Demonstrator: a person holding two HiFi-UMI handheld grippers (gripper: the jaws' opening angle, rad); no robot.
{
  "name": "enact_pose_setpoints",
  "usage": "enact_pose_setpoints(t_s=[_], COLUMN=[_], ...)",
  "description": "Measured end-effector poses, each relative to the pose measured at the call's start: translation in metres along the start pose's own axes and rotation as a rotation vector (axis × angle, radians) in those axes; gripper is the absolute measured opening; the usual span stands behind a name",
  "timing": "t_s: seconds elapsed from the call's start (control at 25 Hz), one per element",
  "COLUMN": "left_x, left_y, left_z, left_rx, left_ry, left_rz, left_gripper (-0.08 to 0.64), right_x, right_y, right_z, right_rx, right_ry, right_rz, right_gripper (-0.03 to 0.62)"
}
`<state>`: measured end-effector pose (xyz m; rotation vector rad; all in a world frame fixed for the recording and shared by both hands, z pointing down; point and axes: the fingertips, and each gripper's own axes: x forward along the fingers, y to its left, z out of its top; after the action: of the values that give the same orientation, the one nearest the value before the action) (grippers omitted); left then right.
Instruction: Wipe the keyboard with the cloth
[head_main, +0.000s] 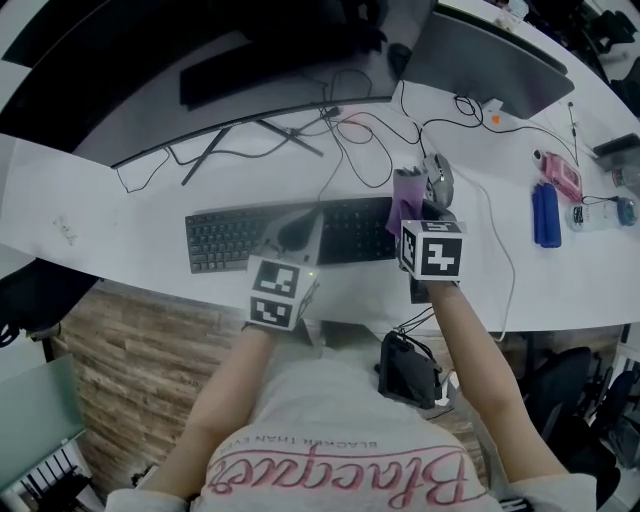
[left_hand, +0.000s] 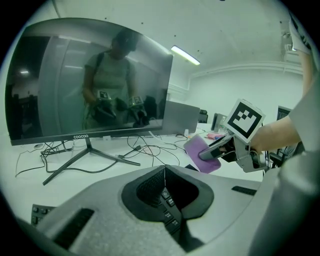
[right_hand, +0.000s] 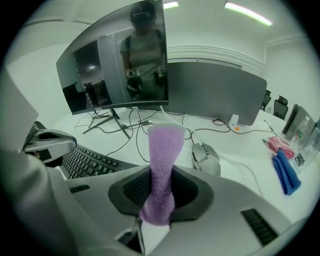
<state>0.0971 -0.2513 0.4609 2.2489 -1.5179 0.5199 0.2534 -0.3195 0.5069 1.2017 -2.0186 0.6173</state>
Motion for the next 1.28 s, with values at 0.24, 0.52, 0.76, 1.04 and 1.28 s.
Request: enact_pose_setpoints(t_s=[0.24, 0.52, 0.76, 1.04, 1.28], left_x=[-0.024, -0.059, -0.090, -0.121, -0.146], left_y=[0.014, 0.040, 0.079, 0.131, 0.161], left_z=[0.008, 0.008, -0.006, -0.030, -0.046], left_rx=[0.017, 0.029, 0.010, -0.085, -0.108], left_ry=[-0.031, -0.059, -0.061, -0.070, -0.071], left_rz=[-0.004, 0.009, 0.056, 0.134, 0.179], left_gripper=[0.006, 0.005, 0.006, 0.005, 0.006], right_x=[-0.025, -0.039, -0.030, -0.020, -0.017], right_y=[0.034, 0.105, 0.178, 0.256, 0.301], right_z=[0.015, 0.030, 0.036, 0.040, 0.045], right_rx=[0.020, 0.010, -0.038, -0.105, -0.134], right_ry=[-0.055, -0.092, -0.077, -0.056, -0.047], right_rz=[0.028, 0.111, 0.197, 0.295, 0.343], right_gripper=[0.084, 0.084, 0.085, 0.085, 0.085])
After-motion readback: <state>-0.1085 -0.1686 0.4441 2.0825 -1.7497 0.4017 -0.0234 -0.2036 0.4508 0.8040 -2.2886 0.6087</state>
